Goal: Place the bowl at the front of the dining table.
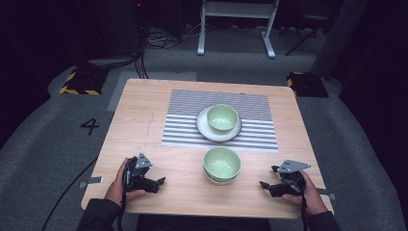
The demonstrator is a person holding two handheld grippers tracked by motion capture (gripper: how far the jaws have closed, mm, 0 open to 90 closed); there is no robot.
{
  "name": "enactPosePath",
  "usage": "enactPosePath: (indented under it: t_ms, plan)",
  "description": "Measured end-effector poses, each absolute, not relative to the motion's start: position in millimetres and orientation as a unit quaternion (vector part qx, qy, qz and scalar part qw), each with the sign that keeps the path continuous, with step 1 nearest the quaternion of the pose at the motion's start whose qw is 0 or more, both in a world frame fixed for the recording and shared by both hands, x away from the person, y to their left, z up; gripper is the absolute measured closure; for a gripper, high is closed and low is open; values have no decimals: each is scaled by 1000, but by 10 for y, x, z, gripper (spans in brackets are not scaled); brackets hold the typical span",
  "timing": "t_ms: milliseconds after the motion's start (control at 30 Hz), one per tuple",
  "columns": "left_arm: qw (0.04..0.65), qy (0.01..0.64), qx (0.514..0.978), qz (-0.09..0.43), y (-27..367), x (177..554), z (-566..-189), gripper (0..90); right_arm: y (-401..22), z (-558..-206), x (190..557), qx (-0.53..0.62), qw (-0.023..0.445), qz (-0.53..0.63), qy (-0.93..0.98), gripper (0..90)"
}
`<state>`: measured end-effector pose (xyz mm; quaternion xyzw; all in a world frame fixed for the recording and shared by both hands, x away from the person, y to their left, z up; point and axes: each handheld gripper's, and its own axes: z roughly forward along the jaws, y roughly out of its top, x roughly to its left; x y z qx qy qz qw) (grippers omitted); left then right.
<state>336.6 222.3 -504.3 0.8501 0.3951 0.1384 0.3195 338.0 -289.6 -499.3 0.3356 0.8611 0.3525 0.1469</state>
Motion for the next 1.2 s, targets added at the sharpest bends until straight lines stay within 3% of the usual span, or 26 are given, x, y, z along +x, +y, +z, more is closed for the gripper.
enactPosePath:
  t_ms: [1200]
  plan:
    - [321, 396, 849, 139, 2220, 3369, -5045, 4, -2979, -5039, 3330, 338, 152, 371, 852, 148]
